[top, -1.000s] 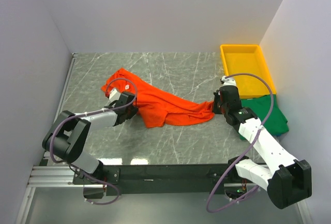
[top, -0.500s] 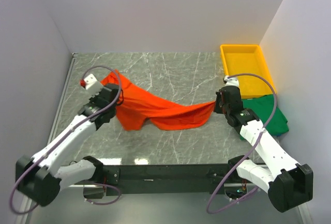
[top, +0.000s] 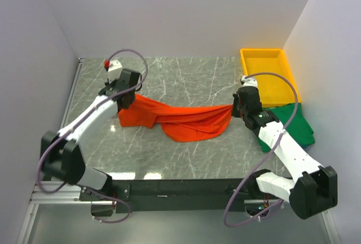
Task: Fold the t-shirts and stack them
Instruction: Locate the corner of the tshirt
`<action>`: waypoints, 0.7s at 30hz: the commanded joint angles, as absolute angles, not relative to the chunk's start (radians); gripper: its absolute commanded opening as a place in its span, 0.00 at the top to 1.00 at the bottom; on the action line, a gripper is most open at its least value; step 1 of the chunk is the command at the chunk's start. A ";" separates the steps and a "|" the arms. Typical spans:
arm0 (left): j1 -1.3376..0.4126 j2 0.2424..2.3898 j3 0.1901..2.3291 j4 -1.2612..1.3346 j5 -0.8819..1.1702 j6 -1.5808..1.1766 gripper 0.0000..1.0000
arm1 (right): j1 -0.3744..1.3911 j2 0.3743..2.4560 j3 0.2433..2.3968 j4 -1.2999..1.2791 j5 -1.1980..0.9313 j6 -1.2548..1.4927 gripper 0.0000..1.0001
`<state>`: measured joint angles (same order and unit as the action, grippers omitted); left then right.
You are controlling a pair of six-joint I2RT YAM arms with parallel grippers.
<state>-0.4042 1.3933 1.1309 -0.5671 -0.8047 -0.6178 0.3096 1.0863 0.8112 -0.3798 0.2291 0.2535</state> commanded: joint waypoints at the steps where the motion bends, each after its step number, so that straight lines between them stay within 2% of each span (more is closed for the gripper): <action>1: -0.373 1.535 1.290 -0.477 -0.787 -0.509 0.93 | 0.296 1.147 0.880 -0.337 0.288 0.233 1.00; 5: -0.341 1.710 1.486 -0.450 -0.767 -0.450 0.90 | 0.273 1.209 0.913 -0.319 0.285 0.229 1.00; 8: -0.302 1.819 1.583 -0.448 -0.776 -0.431 0.81 | 0.270 1.256 0.934 -0.316 0.265 0.229 1.00; 11: -0.272 1.835 1.592 -0.437 -0.736 -0.449 0.52 | 0.270 1.287 0.950 -0.318 0.239 0.232 1.00; 12: -0.262 1.821 1.576 -0.424 -0.712 -0.452 0.33 | 0.271 1.296 0.948 -0.314 0.232 0.229 1.00; 15: -0.256 1.685 1.456 -0.353 -0.637 -0.477 0.18 | 0.270 1.304 0.948 -0.313 0.206 0.230 1.00; 21: -0.219 1.459 1.151 -0.284 -0.369 -0.551 0.20 | 0.272 1.266 0.905 -0.304 0.152 0.236 1.00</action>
